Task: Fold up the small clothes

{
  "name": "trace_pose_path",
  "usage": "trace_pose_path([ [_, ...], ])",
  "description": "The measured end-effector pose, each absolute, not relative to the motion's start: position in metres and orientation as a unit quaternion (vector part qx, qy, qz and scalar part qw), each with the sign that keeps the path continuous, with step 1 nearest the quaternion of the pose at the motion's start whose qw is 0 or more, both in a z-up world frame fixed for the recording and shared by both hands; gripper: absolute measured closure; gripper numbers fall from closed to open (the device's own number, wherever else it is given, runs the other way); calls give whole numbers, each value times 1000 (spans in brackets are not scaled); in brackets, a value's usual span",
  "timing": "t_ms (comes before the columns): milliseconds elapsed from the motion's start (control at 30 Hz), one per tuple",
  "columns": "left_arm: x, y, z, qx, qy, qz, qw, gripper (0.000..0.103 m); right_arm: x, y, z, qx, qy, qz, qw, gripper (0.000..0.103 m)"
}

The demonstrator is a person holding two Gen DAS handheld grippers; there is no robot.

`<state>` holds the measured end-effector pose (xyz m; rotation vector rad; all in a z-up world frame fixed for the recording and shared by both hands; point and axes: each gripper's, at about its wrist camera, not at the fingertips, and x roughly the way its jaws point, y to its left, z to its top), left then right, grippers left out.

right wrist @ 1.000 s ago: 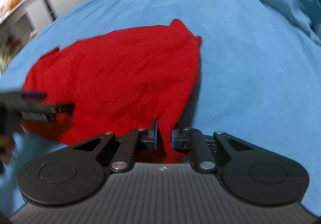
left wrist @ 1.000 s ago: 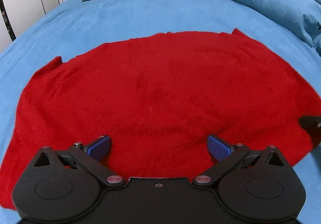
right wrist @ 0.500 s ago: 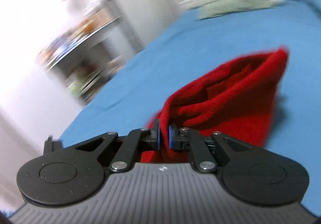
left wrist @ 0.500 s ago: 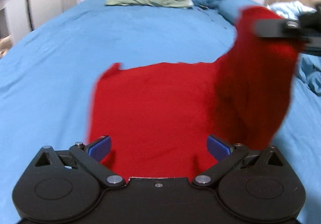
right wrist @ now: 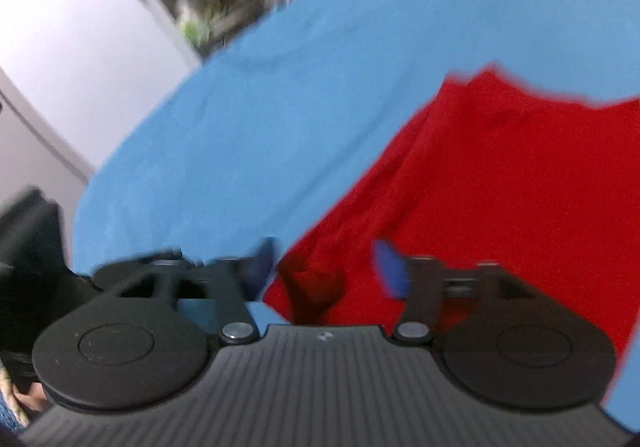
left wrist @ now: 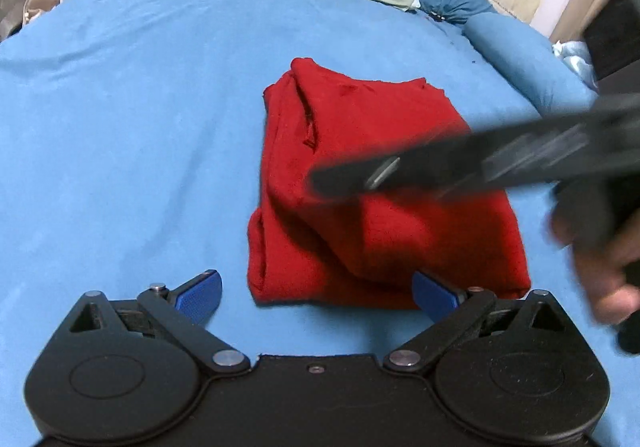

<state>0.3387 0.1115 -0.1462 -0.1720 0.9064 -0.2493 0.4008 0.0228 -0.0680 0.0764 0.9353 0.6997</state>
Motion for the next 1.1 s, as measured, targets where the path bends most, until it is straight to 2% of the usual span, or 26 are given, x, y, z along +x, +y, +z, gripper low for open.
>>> trace_pose_path([
  [67,340,114,-146,-80,434,-113,890,1,388,3,-47,38,406,305,860,17],
  [167,338,118,-147,-104,428,-109,891,1,346,-37,-35,25,358,220,907,10],
  [233,340,119,-147,-109,425,-101,893,1,314,-59,-43,8,340,166,925,10],
  [433,342,115,-145,-99,412,-88,901,1,253,-86,-101,-20,352,68,933,10],
  [667,349,115,-148,-105,408,-81,903,1,262,-66,-147,-39,357,34,933,13],
  [1100,354,118,-150,-106,403,-79,906,1,255,-70,-140,18,297,8,955,13],
])
